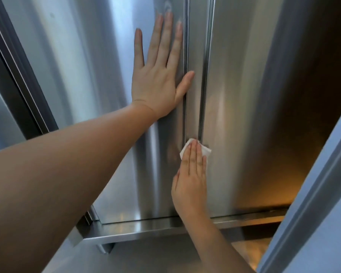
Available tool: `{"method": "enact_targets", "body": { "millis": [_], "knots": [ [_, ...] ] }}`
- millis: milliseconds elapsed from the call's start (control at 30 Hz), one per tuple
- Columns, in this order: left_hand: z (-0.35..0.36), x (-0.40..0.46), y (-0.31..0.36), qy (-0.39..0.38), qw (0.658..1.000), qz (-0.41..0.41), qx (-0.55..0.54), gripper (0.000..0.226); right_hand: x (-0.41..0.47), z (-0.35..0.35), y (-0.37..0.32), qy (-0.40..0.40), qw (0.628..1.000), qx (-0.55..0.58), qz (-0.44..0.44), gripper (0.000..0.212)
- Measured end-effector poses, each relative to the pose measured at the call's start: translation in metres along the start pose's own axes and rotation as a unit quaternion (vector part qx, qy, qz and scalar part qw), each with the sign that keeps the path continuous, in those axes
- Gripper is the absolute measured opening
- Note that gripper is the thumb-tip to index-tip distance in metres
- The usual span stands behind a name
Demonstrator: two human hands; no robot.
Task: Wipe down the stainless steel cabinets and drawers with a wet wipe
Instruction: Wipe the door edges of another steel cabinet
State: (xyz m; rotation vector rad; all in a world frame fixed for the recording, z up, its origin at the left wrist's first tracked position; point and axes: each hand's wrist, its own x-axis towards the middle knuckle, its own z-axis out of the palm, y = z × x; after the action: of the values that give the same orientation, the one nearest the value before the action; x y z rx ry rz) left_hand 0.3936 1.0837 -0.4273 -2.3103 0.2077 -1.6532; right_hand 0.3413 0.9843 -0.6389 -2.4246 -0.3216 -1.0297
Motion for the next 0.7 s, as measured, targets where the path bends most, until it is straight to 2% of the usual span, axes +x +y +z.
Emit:
{"method": "enact_targets", "body": {
  "millis": [100,167,367,467,600,700],
  "knots": [
    [0.007,-0.034,0.010,-0.033,0.999,0.022,-0.004,0.082,-0.031,0.019,0.002,0.001,0.999,-0.002,0.036,0.083],
    [0.011,-0.049,0.014,-0.040,0.999,0.023,0.003,0.082,-0.043,0.025,0.003,0.011,0.998,0.020,0.055,0.082],
    [0.020,-0.050,0.015,-0.012,1.000,0.015,0.021,0.081,-0.010,0.009,-0.019,0.133,0.976,0.149,0.087,0.049],
    [0.018,-0.050,0.015,-0.009,1.000,0.012,0.021,0.081,0.011,0.001,-0.026,0.174,0.957,0.198,0.118,0.044],
    [0.017,-0.049,0.017,-0.010,1.000,0.012,0.017,0.080,-0.025,0.018,-0.010,0.138,0.960,0.206,0.127,0.047],
    [0.018,-0.050,0.017,-0.015,1.000,0.008,0.024,0.079,-0.067,0.030,0.010,0.063,0.945,0.231,0.221,0.034]
  ]
}}
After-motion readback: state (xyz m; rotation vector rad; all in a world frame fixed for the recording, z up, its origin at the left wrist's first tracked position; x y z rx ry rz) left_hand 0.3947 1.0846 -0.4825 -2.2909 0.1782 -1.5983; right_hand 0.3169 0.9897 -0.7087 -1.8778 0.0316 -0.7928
